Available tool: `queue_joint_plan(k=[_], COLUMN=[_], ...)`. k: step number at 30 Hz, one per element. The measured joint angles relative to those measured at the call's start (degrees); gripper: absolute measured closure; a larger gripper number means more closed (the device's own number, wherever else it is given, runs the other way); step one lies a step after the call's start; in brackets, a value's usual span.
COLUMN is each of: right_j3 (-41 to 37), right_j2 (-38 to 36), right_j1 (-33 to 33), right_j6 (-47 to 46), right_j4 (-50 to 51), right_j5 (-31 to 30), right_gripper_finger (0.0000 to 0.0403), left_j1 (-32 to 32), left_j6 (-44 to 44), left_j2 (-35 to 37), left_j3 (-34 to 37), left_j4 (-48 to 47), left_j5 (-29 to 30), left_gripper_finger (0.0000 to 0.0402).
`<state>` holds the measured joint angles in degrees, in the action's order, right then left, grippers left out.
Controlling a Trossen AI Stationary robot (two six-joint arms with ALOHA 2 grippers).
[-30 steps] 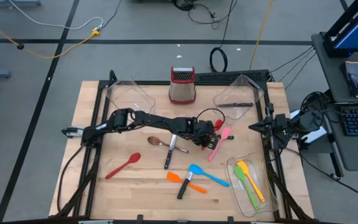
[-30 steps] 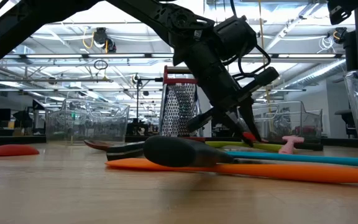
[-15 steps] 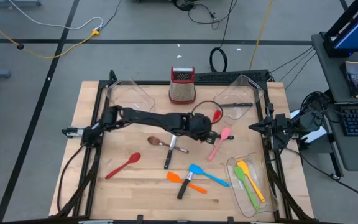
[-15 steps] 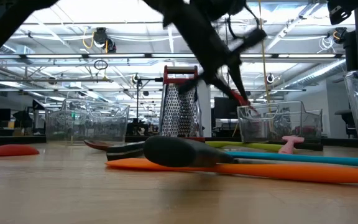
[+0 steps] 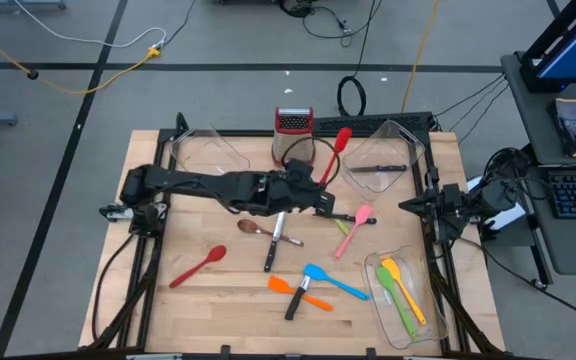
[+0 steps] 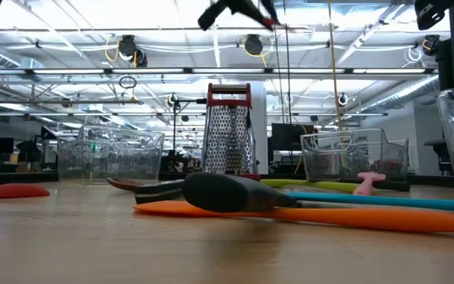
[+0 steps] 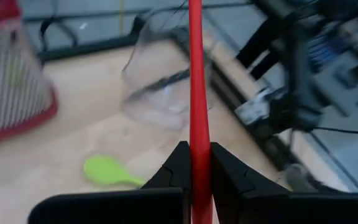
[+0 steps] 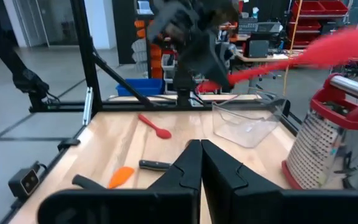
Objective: Pick & Place Kitchen Items
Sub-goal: Put the red spatula into the bottom transparent bin
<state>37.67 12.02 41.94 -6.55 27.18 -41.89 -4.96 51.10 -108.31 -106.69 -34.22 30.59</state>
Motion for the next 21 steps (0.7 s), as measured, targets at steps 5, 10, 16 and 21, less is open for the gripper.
queue_joint_plan(k=[5, 10, 16, 21], right_j3=[-3.8, -9.8, -17.1, -22.0], right_j2=[0.1, 0.1, 0.1, 0.8], right_j1=[0.0, 0.0, 0.0, 0.0], right_j6=[0.2, 1.5, 13.7, 24.6], right_j4=[-5.7, -17.0, -42.3, -64.9], right_j5=[-0.3, -4.1, -7.8, -7.5], right_gripper_finger=[0.0403, 0.0403, 0.0402, 0.0390], left_j1=[0.0, 1.8, 3.9, 4.4], left_j6=[-11.9, -20.1, -26.0, -30.7], left_j2=[1.7, 2.0, 2.0, 1.9], left_j3=[0.0, 0.0, 0.4, 2.4], left_j4=[9.3, 19.6, 25.9, 34.5], left_j5=[-3.4, -15.5, -27.4, -35.2], left_gripper_finger=[0.0379, 0.0379, 0.0379, 0.0379])
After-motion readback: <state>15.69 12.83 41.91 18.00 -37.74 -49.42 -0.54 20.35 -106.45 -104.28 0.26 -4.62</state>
